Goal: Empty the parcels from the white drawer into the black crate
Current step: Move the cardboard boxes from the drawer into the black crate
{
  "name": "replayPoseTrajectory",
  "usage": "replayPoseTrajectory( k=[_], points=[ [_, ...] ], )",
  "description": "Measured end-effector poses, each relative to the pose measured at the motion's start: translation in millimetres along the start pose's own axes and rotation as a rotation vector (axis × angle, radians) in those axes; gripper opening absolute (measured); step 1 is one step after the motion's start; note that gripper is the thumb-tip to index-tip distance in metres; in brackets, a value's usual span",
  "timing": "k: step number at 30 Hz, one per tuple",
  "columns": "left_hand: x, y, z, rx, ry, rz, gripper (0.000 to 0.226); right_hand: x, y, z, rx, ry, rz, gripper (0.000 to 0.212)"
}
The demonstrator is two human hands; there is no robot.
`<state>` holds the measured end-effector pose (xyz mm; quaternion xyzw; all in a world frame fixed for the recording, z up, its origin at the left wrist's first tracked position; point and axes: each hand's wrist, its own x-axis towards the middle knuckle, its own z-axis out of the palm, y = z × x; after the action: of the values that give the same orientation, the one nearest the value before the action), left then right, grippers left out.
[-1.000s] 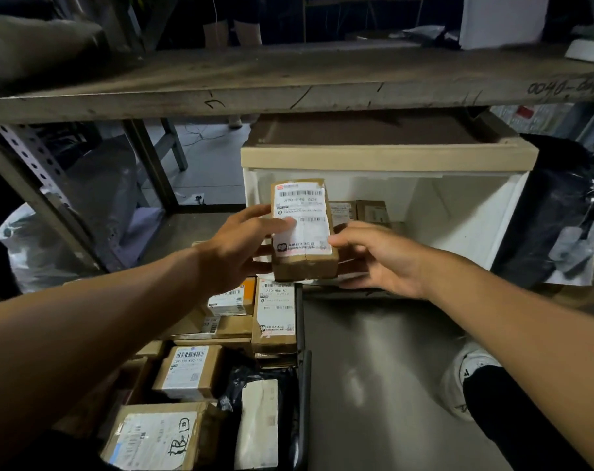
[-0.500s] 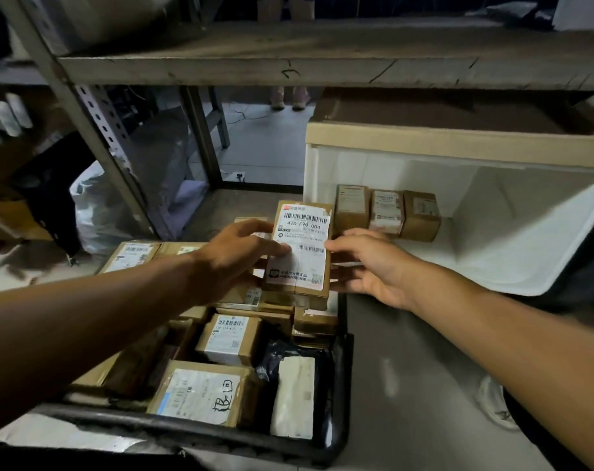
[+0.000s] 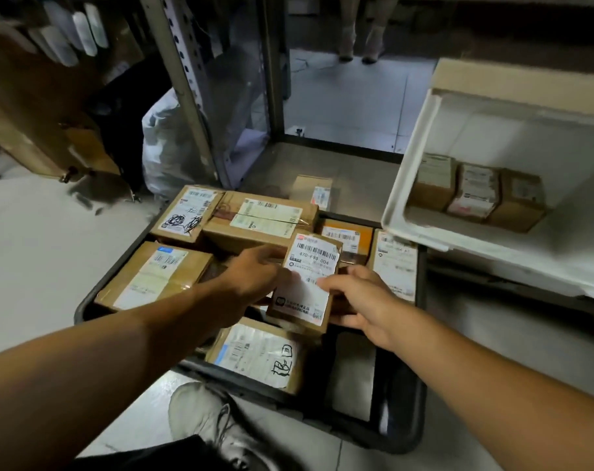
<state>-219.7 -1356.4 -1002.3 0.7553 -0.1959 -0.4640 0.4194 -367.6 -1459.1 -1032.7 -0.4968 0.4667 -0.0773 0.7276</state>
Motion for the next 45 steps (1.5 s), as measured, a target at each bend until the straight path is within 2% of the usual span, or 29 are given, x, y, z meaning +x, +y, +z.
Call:
replayPoseTrajectory(
  k=[8, 13, 17, 21, 25, 27, 29, 33, 35, 37, 39, 42, 45],
  points=[
    [16.4, -40.3, -25.3, -0.024, 0.042, -0.045, 0.016, 22.6, 28.8, 32.1, 0.007, -0.011, 0.083, 0.031],
    [22.5, -49.7, -25.0, -0.152, 0.014, -0.084, 0.039, 29.3, 25.0, 41.3, -0.014, -0.027, 0.079, 0.027],
    [23.4, -54.0, -24.2, -0.250, -0.005, -0.122, 0.043, 35.7, 22.3, 40.9, -0.082, -0.143, 0.099, 0.051],
    [27.1, -59.1, -22.7, -0.434, 0.075, -0.143, 0.050, 32.3, 19.7, 31.1, -0.047, -0.179, 0.172, 0.045],
    [33.7, -63.6, -23.8, -0.491, 0.161, -0.142, 0.052, 31.7, 21.7, 22.3, 0.101, -0.136, 0.230, 0.024],
    [38.1, -66.1, -28.9, -0.433, 0.189, -0.126, 0.043, 36.8, 26.4, 20.8, 0.158, -0.052, 0.216, 0.027],
    [39.1, -67.4, -33.8, -0.295, 0.216, -0.069, 0.017, 40.9, 30.4, 21.3, 0.211, 0.048, 0.178, 0.033],
    [36.1, -71.5, -38.4, 0.109, 0.308, -0.036, 0.016, 52.5, 43.4, 28.7, 0.244, 0.199, 0.131, 0.041],
    [37.1, -75.3, -38.2, 0.260, 0.296, -0.053, 0.020, 56.8, 49.5, 34.0, 0.152, 0.251, 0.103, 0.047],
    [39.9, -78.4, -38.3, 0.376, 0.262, -0.035, 0.017, 56.4, 53.0, 38.4, -0.035, 0.247, 0.071, 0.046],
    [43.0, -79.7, -38.3, 0.459, 0.244, -0.014, 0.025, 53.4, 52.8, 40.4, -0.137, 0.219, 0.068, 0.043],
    [46.3, -79.5, -38.7, 0.506, 0.237, 0.019, 0.022, 55.2, 53.1, 38.0, -0.166, 0.193, 0.087, 0.051],
    [51.5, -79.2, -39.0, 0.531, 0.276, 0.061, 0.017, 56.4, 53.2, 36.8, -0.199, 0.165, 0.130, 0.050]
  ],
)
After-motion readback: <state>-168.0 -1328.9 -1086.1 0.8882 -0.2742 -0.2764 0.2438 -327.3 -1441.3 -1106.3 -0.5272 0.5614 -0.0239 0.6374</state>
